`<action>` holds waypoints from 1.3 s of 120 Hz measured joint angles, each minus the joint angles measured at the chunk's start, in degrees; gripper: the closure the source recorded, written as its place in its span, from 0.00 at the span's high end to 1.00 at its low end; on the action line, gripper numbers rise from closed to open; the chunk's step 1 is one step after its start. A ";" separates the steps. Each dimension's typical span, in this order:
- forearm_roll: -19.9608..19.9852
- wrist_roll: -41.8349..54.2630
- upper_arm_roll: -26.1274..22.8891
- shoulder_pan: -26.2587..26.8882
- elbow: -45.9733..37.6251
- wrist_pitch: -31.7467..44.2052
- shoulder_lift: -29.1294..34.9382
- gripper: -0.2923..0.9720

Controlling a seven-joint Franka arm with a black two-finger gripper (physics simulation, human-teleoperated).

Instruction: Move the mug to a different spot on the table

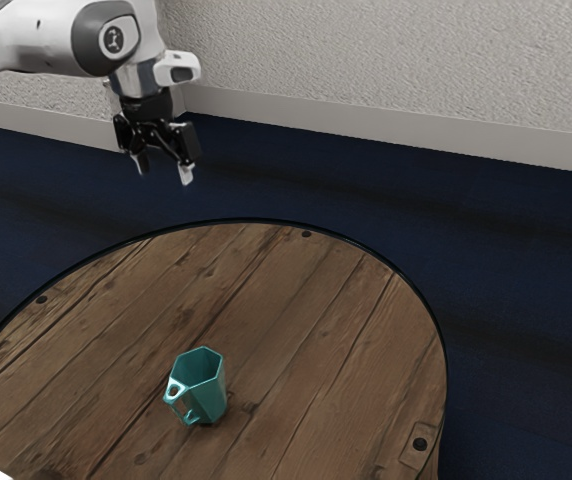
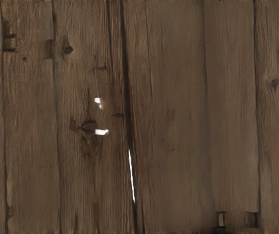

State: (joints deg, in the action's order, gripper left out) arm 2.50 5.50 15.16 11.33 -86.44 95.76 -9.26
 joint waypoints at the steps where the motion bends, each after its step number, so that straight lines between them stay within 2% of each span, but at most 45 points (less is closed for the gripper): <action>1: 0.02 0.00 0.03 -0.02 0.00 0.03 0.01 0.77; 12: 0.70 0.04 0.08 -0.90 -0.13 0.21 0.28 0.77; 22: -0.41 -0.05 -2.34 -0.33 -3.39 0.56 2.49 0.77; 26: -0.88 -0.26 -2.83 0.69 -8.31 1.16 6.16 0.77; 35: -1.50 -0.81 -3.24 3.21 -25.14 4.99 17.44 0.77; 45: -2.04 -1.33 -3.35 3.52 -41.18 11.00 27.38 0.77; 53: -2.34 -1.58 -3.37 4.53 -50.63 15.90 32.41 0.77; 64: -2.45 -0.95 -3.23 5.83 -59.42 22.52 36.11 0.77; 77: -0.75 0.16 -3.05 6.99 -64.33 29.07 36.35 0.77; 105: 4.58 2.45 -3.03 7.76 -66.18 39.33 29.70 0.77; 125: 5.71 3.76 -3.03 7.74 -69.66 44.94 28.40 0.77; 156: 6.23 5.60 -3.03 8.72 -70.20 51.93 23.45 0.77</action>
State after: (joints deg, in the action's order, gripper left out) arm 8.73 11.09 12.13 20.05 -156.64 147.69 14.19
